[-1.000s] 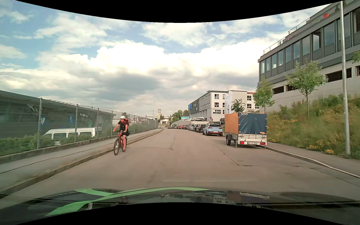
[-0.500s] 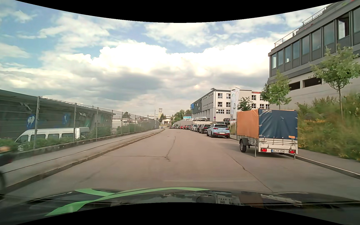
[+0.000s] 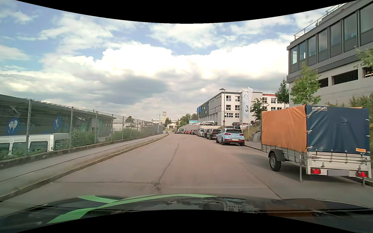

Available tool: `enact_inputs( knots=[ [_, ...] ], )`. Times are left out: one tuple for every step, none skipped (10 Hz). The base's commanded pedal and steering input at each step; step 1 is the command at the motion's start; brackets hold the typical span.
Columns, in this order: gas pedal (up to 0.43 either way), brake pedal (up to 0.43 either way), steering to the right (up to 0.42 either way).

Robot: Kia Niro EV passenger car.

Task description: Follow the waypoints while adhering to traffic rules and regulations

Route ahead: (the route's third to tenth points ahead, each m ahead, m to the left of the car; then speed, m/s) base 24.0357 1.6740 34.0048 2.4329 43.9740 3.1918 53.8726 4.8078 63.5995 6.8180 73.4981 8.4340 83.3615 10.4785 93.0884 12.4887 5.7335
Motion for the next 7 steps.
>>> enact_inputs(
  knots=[
    [0.138, 0.000, 0.018],
    [0.138, 0.000, 0.017],
    [0.138, 0.000, 0.016],
    [0.138, 0.000, 0.015],
    [0.138, 0.000, 0.010],
    [0.138, 0.000, 0.004],
    [0.138, 0.000, 0.000]
  ],
)
